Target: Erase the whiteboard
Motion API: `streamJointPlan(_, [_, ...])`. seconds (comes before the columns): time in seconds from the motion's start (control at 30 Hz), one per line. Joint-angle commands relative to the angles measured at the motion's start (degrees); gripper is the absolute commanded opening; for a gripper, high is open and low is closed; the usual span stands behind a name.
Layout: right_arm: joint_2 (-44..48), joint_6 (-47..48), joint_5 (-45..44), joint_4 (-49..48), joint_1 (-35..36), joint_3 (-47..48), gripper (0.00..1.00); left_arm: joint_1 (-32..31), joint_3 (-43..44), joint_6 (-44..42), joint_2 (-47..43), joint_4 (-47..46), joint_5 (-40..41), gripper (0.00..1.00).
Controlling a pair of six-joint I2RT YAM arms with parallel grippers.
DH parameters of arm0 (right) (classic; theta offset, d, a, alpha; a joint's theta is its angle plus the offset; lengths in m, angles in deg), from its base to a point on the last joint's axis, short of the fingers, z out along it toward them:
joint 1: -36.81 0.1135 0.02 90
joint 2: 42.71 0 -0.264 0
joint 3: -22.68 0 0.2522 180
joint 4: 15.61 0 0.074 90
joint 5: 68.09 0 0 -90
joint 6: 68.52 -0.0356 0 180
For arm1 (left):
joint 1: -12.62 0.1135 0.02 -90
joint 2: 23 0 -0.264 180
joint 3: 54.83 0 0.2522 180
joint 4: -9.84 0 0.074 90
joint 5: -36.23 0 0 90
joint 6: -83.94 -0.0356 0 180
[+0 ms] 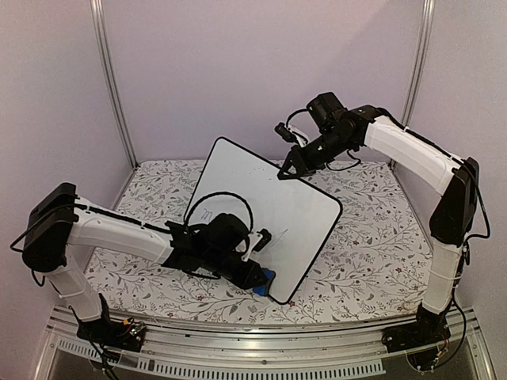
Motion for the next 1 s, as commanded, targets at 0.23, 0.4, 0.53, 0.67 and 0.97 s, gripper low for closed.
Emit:
streamJointPlan(0.23, [-0.41, 1.49, -4.16, 3.90, 2.45, -0.97, 0.00, -0.39, 9.66, -3.07, 3.42, 1.71, 7.33, 0.00])
streamJointPlan(0.4, [-0.14, 1.40, -3.98, 3.88, 2.45, -1.13, 0.00, 0.32, 15.65, -5.86, 4.70, 3.65, 12.83, 0.00])
streamJointPlan(0.53, [0.21, 1.41, -4.16, 3.82, 2.45, -1.48, 0.00, 2.21, 19.89, -7.78, 5.46, 5.59, 14.93, 0.00])
streamJointPlan(0.67, [0.63, 1.48, -4.26, 3.64, 2.45, -1.68, 0.00, 3.25, 22.58, -8.68, 5.50, 7.54, 17.46, 0.00])
streamJointPlan(0.97, [-0.03, 1.40, -3.91, 3.82, 2.44, -1.10, 0.00, 2.12, 13.81, -3.54, 3.95, 10.45, 15.43, 0.00])
